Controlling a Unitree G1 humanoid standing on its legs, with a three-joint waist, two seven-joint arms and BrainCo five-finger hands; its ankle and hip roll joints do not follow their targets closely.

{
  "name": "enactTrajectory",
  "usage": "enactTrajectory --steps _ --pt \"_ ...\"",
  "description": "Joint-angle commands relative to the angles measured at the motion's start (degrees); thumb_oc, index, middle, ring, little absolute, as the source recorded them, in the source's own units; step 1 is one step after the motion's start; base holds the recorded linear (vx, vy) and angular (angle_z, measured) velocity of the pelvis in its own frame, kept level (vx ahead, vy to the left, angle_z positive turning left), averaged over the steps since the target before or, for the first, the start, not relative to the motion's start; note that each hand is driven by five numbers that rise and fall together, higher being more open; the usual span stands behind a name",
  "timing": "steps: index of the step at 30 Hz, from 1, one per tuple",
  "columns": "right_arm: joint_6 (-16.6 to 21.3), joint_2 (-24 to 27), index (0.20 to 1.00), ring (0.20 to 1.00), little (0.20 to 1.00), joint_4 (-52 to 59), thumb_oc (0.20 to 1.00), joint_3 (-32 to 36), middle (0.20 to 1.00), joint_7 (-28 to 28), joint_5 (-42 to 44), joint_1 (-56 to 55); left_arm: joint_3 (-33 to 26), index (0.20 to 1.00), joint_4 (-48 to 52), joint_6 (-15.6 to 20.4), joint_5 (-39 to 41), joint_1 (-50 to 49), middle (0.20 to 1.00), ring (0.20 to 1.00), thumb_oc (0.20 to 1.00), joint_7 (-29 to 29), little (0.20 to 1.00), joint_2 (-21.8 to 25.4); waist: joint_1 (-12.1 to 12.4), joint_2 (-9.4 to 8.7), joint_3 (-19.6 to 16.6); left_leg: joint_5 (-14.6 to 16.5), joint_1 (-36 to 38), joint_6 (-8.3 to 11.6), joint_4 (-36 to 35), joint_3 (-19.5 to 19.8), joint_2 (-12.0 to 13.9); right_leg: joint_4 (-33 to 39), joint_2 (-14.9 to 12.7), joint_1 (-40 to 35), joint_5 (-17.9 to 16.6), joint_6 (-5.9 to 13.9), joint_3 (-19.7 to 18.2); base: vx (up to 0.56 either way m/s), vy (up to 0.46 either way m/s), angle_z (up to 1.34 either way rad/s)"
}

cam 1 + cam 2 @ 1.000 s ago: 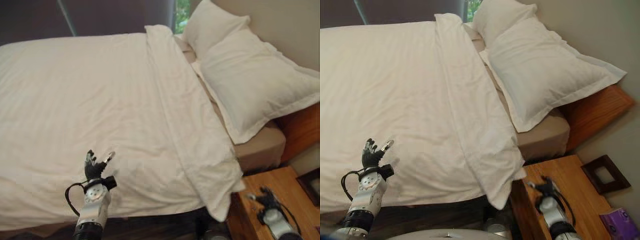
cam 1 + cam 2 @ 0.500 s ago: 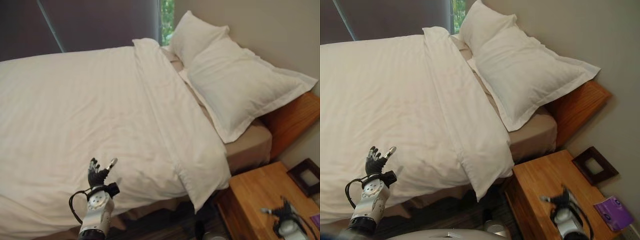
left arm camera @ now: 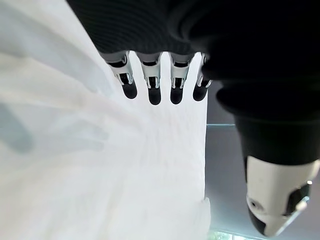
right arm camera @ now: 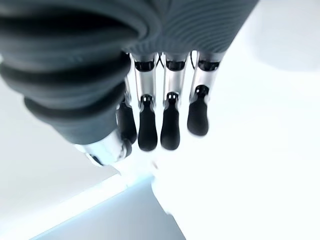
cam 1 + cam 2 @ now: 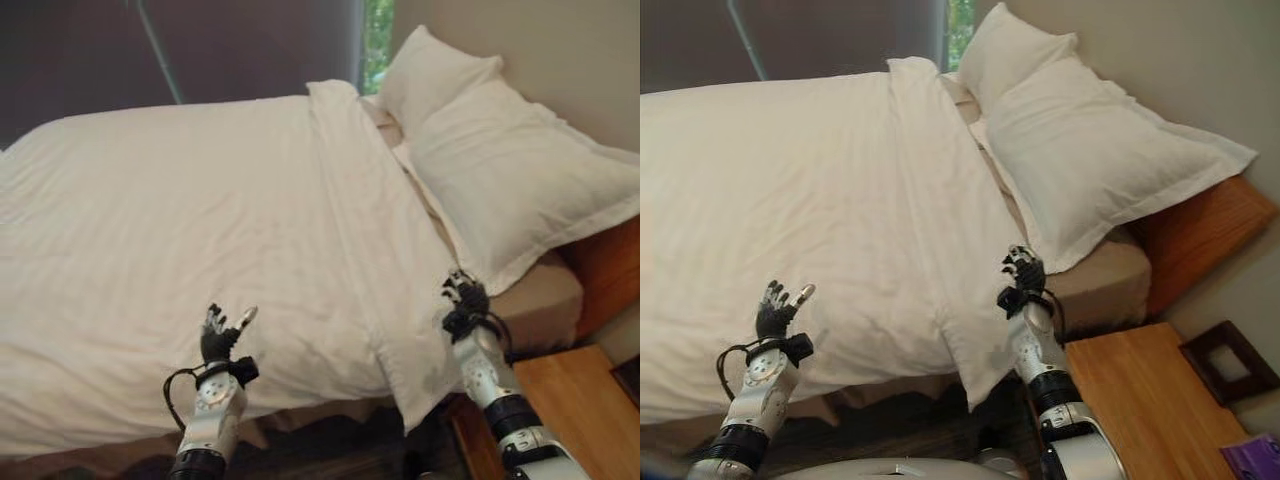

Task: Making the bed.

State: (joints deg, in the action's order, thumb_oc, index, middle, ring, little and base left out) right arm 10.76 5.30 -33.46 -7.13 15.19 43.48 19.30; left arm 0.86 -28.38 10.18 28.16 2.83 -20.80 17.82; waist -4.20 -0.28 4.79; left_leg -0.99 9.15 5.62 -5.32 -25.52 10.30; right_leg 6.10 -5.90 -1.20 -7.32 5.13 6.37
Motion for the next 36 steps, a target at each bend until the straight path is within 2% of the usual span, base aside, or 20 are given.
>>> enactTrajectory --steps 1,7,12,13,14,15,16,18,22,25,29,30,31,32,33,34,36 --pt "5.2 -1.1 0.2 0.2 0.2 -2.6 0.2 1.9 0.2 -1.2 5.5 9.0 -0.8 1.0 -1.1 5.1 3.7 7.6 1.0 1.0 1.0 0.8 1.0 3.7 -0.8 -2.2 3.4 -2.6 -3.3 1.46 0.3 4.0 1.9 -1.1 -1.7 -7.9 10.5 1.98 2.9 0.01 -0.018 0.15" --pt "4.4 -4.0 0.2 0.2 0.2 -9.4 0.2 0.6 0.2 -2.1 7.5 12.1 1.1 1.0 -4.1 5.3 4.7 10.5 1.0 1.0 1.0 2.0 1.0 4.7 1.2 -1.54 5.4 -3.7 -5.6 2.06 0.3 5.2 2.3 -1.1 -1.2 -6.7 10.5 1.76 4.3 -0.01 -0.033 0.14" --pt "2.5 -4.8 0.2 0.2 0.2 -14.0 0.2 0.8 0.2 -3.4 7.7 8.9 0.9 1.0 -5.5 5.1 4.9 9.5 1.0 1.0 1.0 3.0 1.0 4.8 1.2 -0.93 5.9 -3.9 -6.0 2.21 0.3 5.5 2.2 -1.1 -1.1 -6.6 10.5 1.82 4.6 -0.01 -0.027 0.09" --pt "0.0 -4.1 0.2 0.2 0.2 -21.9 0.2 5.2 0.2 -4.3 9.4 3.4 0.0 1.0 -7.0 5.2 5.5 8.8 1.0 1.0 1.0 4.3 1.0 4.4 0.4 0.61 7.8 -3.9 -6.3 2.34 0.3 5.4 1.8 -1.1 -1.4 -6.0 10.5 2.17 4.6 -0.07 -0.021 -0.03" --pt "0.0 -4.0 0.2 0.2 0.2 -22.0 0.2 5.3 0.2 -4.4 9.4 3.5 0.0 1.0 -7.0 5.2 5.5 8.9 1.0 1.0 1.0 4.3 1.0 4.4 0.4 0.7 7.7 -4.1 -6.5 2.33 0.3 5.4 1.9 -1.1 -1.3 -5.8 10.3 2.1 4.5 -0.09 0.008 0.02" --pt "-1.4 -2.5 0.2 0.2 0.2 -27.3 0.2 9.0 0.2 -4.1 9.5 0.6 -0.9 1.0 -7.2 5.3 6.6 7.9 1.0 1.0 1.0 5.7 1.0 4.0 -0.7 2.2 8.6 -3.8 -6.5 2.34 0.3 5.0 1.5 -1.1 -1.8 -5.3 10.3 2.4 4.2 -0.04 0.024 0.05" --pt "-1.4 -2.4 0.2 0.2 0.2 -27.4 0.2 9.0 0.2 -4.2 9.5 0.7 -0.9 1.0 -7.2 5.3 6.6 7.9 1.0 1.0 1.0 5.7 1.0 3.9 -0.6 2.33 8.5 -4.0 -6.8 2.33 0.3 4.9 1.6 -1.1 -1.6 -4.9 10.1 2.3 4.1 -0.03 0.059 0.03" --pt "-2.1 -0.7 0.2 0.2 0.2 -30.7 0.2 12.7 0.2 -2.9 8.3 -1.7 -1.9 1.0 -7.1 5.4 7.4 6.8 1.0 1.0 1.0 5.9 1.0 3.0 -2.2 4.22 8.9 -3.7 -6.5 2.29 0.3 4.1 1.4 -1.1 -2.0 -4.5 10.1 2.58 3.7 -0.01 0.094 -0.04" --pt "-2.6 5.6 0.2 0.2 0.2 -33.7 0.2 21.8 0.2 -1.4 7.1 -8.1 -5.3 1.0 -8.0 5.5 9.5 5.7 1.0 1.0 1.0 5.9 1.0 3.0 -6.7 6.78 9.1 -2.6 -5.5 2.19 0.3 2.1 1.1 -1.1 -2.6 -4.0 10.2 3.2 1.9 0.04 0.103 -0.08" --pt "-3.2 11.4 0.2 0.2 0.2 -35.2 0.2 28.3 0.2 0.0 6.2 -13.3 -7.8 1.0 -9.0 5.4 11.0 5.4 1.0 1.0 1.0 5.8 1.0 4.3 -10.1 6.58 8.4 -1.5 -4.4 2.06 0.3 0.4 1.1 -1.1 -2.8 -3.8 10.5 3.59 1.0 0.06 0.04 -0.37" --pt "-3.9 16.3 0.2 0.2 0.2 -33.1 0.2 30.4 0.2 -0.1 2.4 -17.1 -8.0 1.0 -8.1 5.0 10.1 5.9 1.0 1.0 1.0 5.8 1.0 5.0 -12.0 4.83 7.1 -0.9 -3.4 1.89 0.3 -1.3 1.2 -1.1 -2.8 -3.6 10.0 3.8 0.1 0.01 0.0 -0.34" --pt "-3.3 16.9 0.426 0.426 0.426 -27.1 0.426 28.4 0.426 -0.1 -0.3 -17.4 -7.3 1.0 -6.1 4.9 8.3 6.3 1.0 1.0 1.0 5.4 1.0 4.7 -12.2 3.8 6.6 -0.9 -3.2 1.82 0.3 -1.5 1.3 -1.1 -2.7 -3.6 9.7 3.83 0.0 -0.05 -0.011 -0.42" --pt "-2.9 16.9 1.0 1.0 1.0 -22.5 1.0 26.9 1.0 -0.1 -1.7 -17.0 -6.9 1.0 -5.1 4.8 7.1 6.7 1.0 1.0 1.0 5.0 1.0 4.7 -12.2 3.31 6.3 -1.0 -3.1 1.81 0.3 -1.6 1.2 -1.1 -2.7 -3.5 9.5 3.84 -0.1 -0.04 -0.006 -0.21" --pt "-3.0 16.7 1.0 1.0 1.0 -22.3 1.0 26.8 1.0 0.1 -1.8 -17.1 -6.9 1.0 -5.0 4.7 7.0 6.6 1.0 1.0 1.0 5.0 1.0 4.7 -12.2 3.28 6.3 -1.0 -3.1 1.81 0.3 -1.6 1.2 -1.1 -2.7 -3.5 9.5 3.85 -0.2 -0.06 -0.009 -0.17" --pt "-2.6 17.1 1.0 1.0 1.0 -13.7 1.0 22.6 1.0 -0.5 -6.2 -16.2 -6.0 1.0 -3.3 4.8 4.6 8.0 1.0 1.0 1.0 3.7 1.0 4.6 -12.0 2.34 5.7 -1.1 -3.0 1.8 0.3 -1.8 1.3 -1.1 -2.6 -3.5 9.2 3.81 -0.3 -0.04 -0.011 -0.16" --pt "-2.7 17.0 1.0 1.0 1.0 -13.5 1.0 22.6 1.0 -0.3 -6.3 -16.3 -6.0 1.0 -3.3 4.8 4.6 8.0 1.0 1.0 1.0 3.6 1.0 4.6 -12.0 2.3 5.7 -1.1 -3.0 1.79 0.3 -1.8 1.3 -1.1 -2.6 -3.5 9.2 3.82 -0.3 -0.07 -0.02 -0.12" --pt "-1.8 16.8 1.0 1.0 1.0 -5.1 1.0 17.8 1.0 -1.5 -9.9 -15.1 -5.9 1.0 -1.2 5.0 2.9 9.1 1.0 1.0 1.0 2.0 1.0 4.8 -11.4 1.27 4.9 -1.1 -2.9 1.71 0.3 -1.6 1.4 -1.1 -2.5 -3.5 9.0 3.67 -0.4 -0.06 -0.015 -0.05"
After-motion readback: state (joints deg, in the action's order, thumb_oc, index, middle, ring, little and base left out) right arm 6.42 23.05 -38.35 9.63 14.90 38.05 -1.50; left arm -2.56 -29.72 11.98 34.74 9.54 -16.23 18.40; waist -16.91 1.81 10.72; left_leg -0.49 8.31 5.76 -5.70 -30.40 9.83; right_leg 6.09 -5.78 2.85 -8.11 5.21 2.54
